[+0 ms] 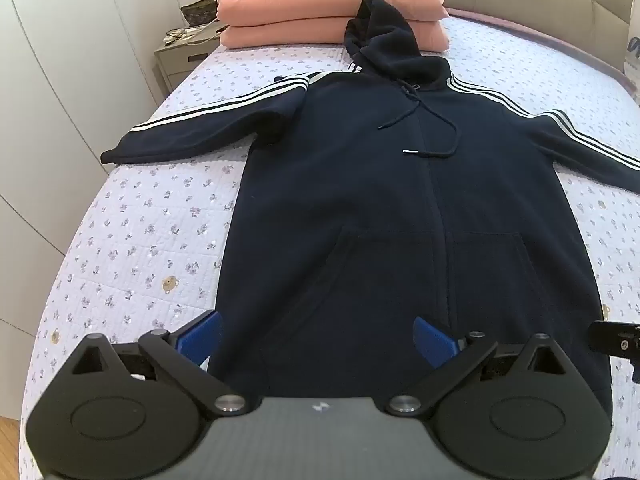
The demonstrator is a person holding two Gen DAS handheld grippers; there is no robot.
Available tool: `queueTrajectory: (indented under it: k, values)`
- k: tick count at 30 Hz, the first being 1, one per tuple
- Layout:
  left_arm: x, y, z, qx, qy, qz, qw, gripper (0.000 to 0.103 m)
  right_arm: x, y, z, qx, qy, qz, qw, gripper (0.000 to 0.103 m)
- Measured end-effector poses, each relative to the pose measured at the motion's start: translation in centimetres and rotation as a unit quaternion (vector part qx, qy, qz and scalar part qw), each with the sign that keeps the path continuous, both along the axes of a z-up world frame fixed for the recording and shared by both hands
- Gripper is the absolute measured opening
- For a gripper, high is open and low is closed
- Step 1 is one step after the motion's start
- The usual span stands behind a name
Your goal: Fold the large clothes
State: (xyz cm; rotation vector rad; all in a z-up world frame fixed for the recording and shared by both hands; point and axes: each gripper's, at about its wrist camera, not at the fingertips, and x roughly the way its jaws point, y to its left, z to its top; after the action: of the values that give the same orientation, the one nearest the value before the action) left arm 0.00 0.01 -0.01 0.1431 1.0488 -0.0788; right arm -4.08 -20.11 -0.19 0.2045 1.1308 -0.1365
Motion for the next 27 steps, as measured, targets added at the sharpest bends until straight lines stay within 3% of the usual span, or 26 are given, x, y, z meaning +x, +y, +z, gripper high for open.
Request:
queueTrajectory:
  k: [27]
  values:
    - [0.0, 0.1, -0.8, -0.011, 0.008, -0.004, 0.9999, 0.103, 0.1, 0.6, -0.2, -0.009, 0.004, 0.01, 1.0, 0.102]
